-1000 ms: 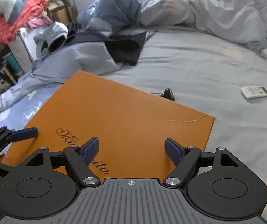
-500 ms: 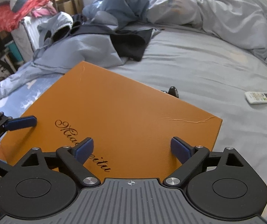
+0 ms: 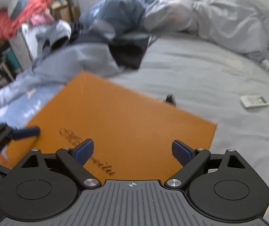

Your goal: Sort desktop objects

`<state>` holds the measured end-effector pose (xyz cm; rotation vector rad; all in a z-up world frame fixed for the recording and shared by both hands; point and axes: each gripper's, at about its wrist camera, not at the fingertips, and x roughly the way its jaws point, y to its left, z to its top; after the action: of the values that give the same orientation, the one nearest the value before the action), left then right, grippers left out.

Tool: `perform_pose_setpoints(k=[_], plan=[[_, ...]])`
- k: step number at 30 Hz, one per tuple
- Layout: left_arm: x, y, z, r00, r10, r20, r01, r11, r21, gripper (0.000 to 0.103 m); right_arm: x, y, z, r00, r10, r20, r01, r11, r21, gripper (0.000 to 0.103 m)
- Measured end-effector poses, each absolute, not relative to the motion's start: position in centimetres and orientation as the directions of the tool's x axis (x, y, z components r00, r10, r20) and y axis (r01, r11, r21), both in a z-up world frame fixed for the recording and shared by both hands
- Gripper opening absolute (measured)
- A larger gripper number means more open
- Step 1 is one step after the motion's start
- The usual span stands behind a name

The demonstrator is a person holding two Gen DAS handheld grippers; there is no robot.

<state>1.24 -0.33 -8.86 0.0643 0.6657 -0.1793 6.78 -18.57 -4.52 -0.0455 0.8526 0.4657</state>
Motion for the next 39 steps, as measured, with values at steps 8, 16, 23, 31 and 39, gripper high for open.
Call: perform_pose_setpoints(k=[8,16,23,31,39], plan=[[-0.2,-0.2,-5.4,0.832,-0.139,-0.537,0.158,0.987,-0.012,0.098,3.3,-22.4,1.5,0.688,0.391,-0.611,-0.360,0.915,0.180,0.102],[-2.9,-1.0,-1.4,0.893,-0.149,-0.424,0.148,0.988,-0.037,0.103,-0.7,-26.2,5.4,0.770,0.368,-0.522,-0.306,0.930,0.204,0.103],[-4.9,-1.6,0.5,0.934,-0.132,-0.332,0.125,0.991,-0.043,0.103,-4.6,-28.7,6.7,0.835,0.299,-0.462,-0.250,0.954,0.166,0.103],[-6.4,-1.8,0.3,0.948,-0.121,-0.293,0.115,0.993,-0.040,0.103,-8.7,-31.3,6.6,0.915,0.202,-0.350,-0.163,0.977,0.138,0.103],[-6.9,-1.5,-0.4,0.946,-0.160,-0.283,0.144,0.987,-0.078,0.103,-9.5,-32.8,3.5,0.913,0.118,-0.390,-0.079,0.990,0.116,0.103]])
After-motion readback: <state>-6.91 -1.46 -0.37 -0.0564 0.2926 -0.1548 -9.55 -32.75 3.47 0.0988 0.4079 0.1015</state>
